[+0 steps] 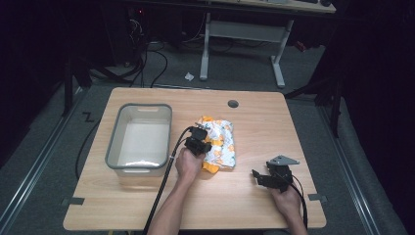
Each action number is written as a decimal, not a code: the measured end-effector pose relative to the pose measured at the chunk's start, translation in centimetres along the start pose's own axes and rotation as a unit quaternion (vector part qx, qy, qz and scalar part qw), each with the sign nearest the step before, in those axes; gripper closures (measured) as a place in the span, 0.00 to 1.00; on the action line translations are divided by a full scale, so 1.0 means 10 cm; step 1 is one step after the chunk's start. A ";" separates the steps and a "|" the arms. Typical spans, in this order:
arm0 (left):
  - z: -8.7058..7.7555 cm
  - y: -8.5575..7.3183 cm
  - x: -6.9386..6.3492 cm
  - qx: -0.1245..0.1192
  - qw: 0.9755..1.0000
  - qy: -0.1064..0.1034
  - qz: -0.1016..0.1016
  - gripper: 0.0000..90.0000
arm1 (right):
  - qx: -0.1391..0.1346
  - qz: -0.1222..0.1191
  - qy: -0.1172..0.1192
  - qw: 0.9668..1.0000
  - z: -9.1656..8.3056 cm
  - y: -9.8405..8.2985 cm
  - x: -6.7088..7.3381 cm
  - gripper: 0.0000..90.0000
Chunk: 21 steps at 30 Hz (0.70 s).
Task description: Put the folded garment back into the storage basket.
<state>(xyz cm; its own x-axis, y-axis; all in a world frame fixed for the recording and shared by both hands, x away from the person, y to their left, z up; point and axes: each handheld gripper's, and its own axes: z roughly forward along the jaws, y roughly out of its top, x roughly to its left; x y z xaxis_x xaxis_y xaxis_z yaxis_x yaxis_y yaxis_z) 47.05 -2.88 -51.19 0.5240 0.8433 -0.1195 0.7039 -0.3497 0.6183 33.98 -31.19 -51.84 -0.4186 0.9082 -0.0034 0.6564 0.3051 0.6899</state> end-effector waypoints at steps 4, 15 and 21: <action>0.00 0.00 0.01 -0.002 1.000 -0.006 -0.007 0.77 | 0.000 0.000 0.000 1.000 0.00 0.00 0.00 0.32; -0.09 0.02 0.04 -0.008 1.000 -0.022 -0.014 0.80 | 0.000 -0.001 0.001 1.000 0.00 0.00 0.00 0.32; -0.16 0.03 0.02 -0.020 0.999 -0.026 -0.008 0.81 | 0.000 -0.001 0.001 1.000 0.00 0.00 0.00 0.32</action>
<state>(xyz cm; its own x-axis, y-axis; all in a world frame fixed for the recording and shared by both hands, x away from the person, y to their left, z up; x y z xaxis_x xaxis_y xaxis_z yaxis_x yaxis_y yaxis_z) 46.57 -2.18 -49.76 0.5384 0.8256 -0.1689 0.6928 -0.3195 0.6465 33.97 -31.19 -51.83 -0.4214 0.9069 -0.0027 0.6561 0.3069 0.6894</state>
